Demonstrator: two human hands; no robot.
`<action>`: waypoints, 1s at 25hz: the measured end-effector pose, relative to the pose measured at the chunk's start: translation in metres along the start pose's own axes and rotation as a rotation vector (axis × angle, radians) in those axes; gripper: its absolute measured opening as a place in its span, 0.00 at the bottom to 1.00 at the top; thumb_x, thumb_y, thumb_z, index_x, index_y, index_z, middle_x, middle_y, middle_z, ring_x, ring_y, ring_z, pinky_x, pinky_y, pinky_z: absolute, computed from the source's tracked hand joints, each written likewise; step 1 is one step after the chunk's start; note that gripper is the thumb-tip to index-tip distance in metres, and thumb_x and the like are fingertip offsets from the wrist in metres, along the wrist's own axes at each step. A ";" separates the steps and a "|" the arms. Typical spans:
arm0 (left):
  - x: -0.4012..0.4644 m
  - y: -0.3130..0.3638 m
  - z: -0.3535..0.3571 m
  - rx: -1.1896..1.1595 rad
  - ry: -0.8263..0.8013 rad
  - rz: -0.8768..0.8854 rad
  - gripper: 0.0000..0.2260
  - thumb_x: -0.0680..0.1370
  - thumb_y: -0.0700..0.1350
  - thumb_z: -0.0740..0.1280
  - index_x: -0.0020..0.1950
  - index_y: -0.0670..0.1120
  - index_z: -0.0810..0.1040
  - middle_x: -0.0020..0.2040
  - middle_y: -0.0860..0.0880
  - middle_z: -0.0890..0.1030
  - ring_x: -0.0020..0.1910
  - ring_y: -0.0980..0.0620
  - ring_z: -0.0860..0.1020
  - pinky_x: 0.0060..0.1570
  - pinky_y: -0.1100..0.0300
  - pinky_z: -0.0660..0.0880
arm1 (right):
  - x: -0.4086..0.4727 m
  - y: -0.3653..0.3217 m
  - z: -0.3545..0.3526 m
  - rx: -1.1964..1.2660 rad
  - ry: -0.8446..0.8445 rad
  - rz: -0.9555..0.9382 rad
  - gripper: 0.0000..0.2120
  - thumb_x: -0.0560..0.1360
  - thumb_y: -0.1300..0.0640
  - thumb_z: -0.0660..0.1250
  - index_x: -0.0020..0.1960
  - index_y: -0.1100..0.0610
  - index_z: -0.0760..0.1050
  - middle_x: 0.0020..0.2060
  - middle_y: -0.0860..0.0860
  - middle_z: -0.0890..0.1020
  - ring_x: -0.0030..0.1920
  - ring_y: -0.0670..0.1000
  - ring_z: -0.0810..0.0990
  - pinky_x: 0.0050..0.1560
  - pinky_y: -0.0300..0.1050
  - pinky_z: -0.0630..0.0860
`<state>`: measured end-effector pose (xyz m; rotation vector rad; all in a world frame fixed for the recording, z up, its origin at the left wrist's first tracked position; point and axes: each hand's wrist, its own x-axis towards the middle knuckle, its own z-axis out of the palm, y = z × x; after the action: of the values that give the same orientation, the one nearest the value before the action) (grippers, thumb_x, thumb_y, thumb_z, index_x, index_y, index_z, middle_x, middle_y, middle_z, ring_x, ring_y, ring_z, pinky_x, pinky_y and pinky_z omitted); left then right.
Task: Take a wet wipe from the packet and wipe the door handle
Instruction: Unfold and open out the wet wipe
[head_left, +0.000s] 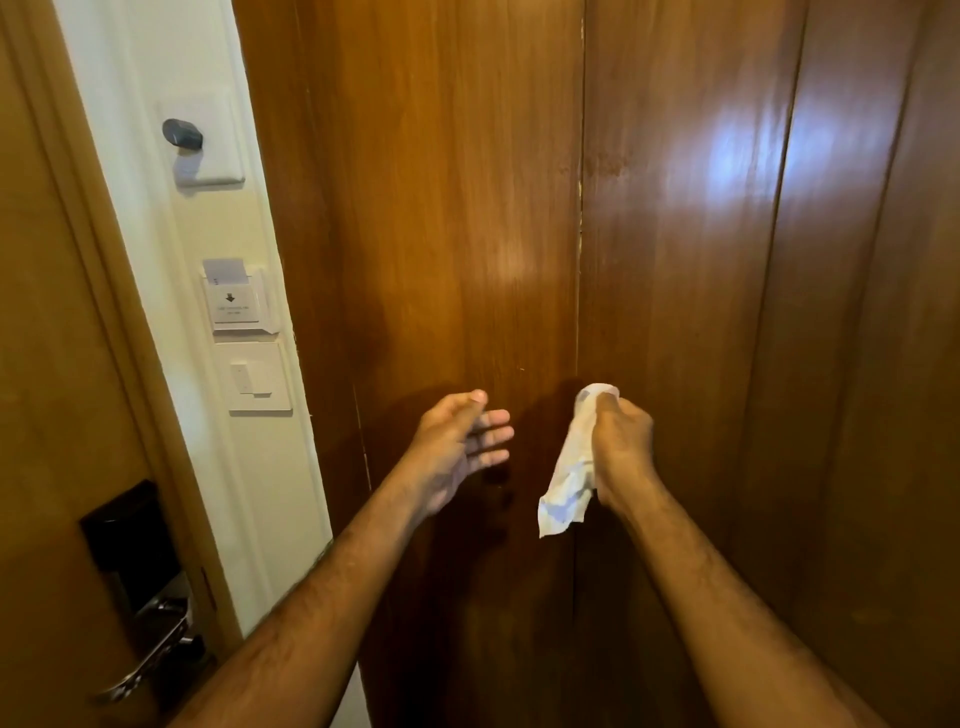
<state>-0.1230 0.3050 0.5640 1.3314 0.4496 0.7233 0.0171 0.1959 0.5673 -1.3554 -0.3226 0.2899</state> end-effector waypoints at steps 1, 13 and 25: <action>-0.002 -0.002 0.001 0.169 -0.053 -0.004 0.09 0.84 0.47 0.67 0.63 0.50 0.75 0.65 0.44 0.80 0.60 0.48 0.82 0.55 0.50 0.82 | -0.005 0.000 0.003 -0.028 -0.088 -0.010 0.16 0.81 0.53 0.58 0.37 0.52 0.76 0.36 0.50 0.80 0.37 0.50 0.80 0.40 0.46 0.79; -0.011 0.044 -0.033 0.307 0.119 0.182 0.07 0.85 0.39 0.65 0.49 0.44 0.81 0.43 0.45 0.83 0.42 0.48 0.82 0.43 0.54 0.79 | -0.020 0.030 0.008 -0.118 -0.900 -0.003 0.08 0.70 0.55 0.73 0.44 0.60 0.80 0.31 0.55 0.80 0.21 0.47 0.67 0.22 0.35 0.60; -0.045 0.082 -0.109 0.837 0.295 0.260 0.11 0.87 0.46 0.61 0.53 0.45 0.83 0.45 0.47 0.83 0.46 0.51 0.79 0.43 0.60 0.75 | -0.055 0.058 0.065 0.109 -0.945 0.068 0.26 0.67 0.51 0.77 0.63 0.50 0.74 0.57 0.50 0.82 0.56 0.51 0.82 0.53 0.56 0.79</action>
<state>-0.2462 0.3571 0.6172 2.1012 0.8863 1.0072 -0.0600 0.2443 0.5192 -1.0450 -1.0259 0.9915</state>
